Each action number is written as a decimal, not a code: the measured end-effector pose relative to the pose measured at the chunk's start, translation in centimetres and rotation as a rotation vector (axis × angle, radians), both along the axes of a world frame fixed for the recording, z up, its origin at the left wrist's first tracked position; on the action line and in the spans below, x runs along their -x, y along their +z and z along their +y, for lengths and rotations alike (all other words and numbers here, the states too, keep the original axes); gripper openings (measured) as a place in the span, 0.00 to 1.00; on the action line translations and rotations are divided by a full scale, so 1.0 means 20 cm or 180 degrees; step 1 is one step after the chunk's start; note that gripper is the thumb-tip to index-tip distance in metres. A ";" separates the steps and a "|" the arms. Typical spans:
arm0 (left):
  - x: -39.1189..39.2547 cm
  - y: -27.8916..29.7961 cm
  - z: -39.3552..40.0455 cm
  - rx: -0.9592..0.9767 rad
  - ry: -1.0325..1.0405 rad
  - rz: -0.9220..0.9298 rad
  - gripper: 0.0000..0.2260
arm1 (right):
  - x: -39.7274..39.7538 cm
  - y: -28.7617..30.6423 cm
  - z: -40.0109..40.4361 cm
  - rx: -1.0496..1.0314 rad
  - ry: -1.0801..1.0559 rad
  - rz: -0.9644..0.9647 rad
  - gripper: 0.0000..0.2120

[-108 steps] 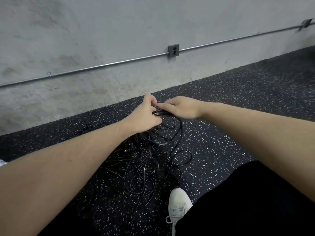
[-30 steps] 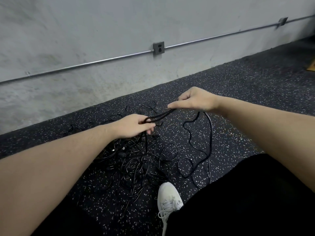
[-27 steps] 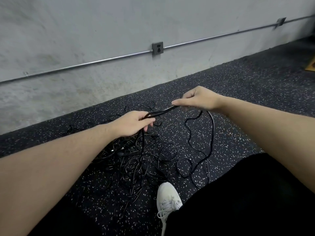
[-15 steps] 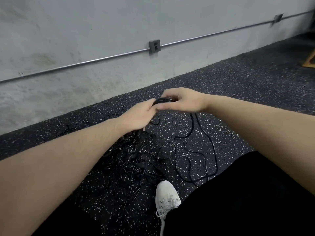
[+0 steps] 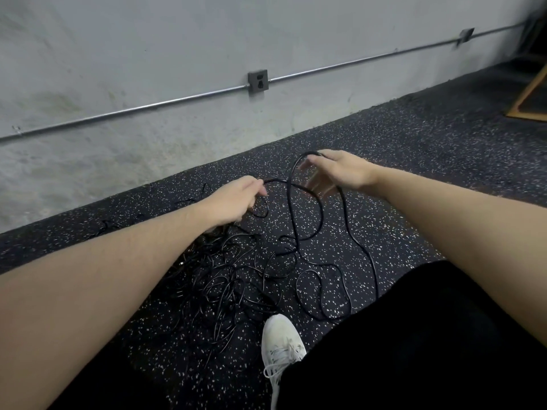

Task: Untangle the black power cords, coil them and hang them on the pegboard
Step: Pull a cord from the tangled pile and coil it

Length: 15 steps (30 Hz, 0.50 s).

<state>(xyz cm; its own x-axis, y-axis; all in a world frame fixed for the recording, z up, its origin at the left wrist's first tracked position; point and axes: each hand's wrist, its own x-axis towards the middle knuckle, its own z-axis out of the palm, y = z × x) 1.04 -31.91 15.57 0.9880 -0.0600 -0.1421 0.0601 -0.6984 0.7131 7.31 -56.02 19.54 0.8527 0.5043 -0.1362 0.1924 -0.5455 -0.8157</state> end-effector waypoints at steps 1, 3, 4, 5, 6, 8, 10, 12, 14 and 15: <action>-0.01 -0.01 0.01 -0.0131 0.0163 -0.0045 0.15 | -0.02 -0.01 -0.02 0.0029 -0.0283 -0.0083 0.18; -0.04 -0.04 0.05 -0.0179 0.0527 -0.0114 0.15 | -0.08 -0.05 -0.08 0.0117 -0.0940 -0.0151 0.17; -0.04 -0.05 0.07 -0.0036 0.0661 -0.0101 0.15 | -0.11 -0.07 -0.11 0.0324 -0.1205 -0.0152 0.16; -0.04 -0.05 0.08 0.0116 0.0719 -0.0075 0.15 | -0.13 -0.09 -0.14 0.0636 -0.1371 -0.0094 0.16; -0.03 -0.05 0.10 0.0203 0.0703 -0.0057 0.14 | -0.14 -0.11 -0.16 0.0992 -0.1420 -0.0007 0.19; 0.00 -0.05 0.10 0.0206 0.0556 -0.0053 0.14 | -0.13 -0.15 -0.18 0.1542 -0.1234 0.0157 0.26; 0.01 -0.03 0.08 0.0118 0.0369 -0.0080 0.13 | -0.10 -0.16 -0.16 0.1604 -0.0809 0.0085 0.29; 0.00 -0.02 0.04 0.0022 0.0198 -0.0115 0.12 | -0.06 -0.13 -0.11 0.1252 -0.0261 -0.0052 0.26; -0.02 -0.01 -0.02 -0.0072 0.0116 -0.0102 0.11 | 0.00 -0.08 -0.02 0.0978 0.0303 -0.0206 0.23; -0.02 -0.01 -0.05 -0.0044 0.0142 -0.0075 0.10 | 0.03 -0.05 0.03 0.0877 0.0482 -0.0304 0.21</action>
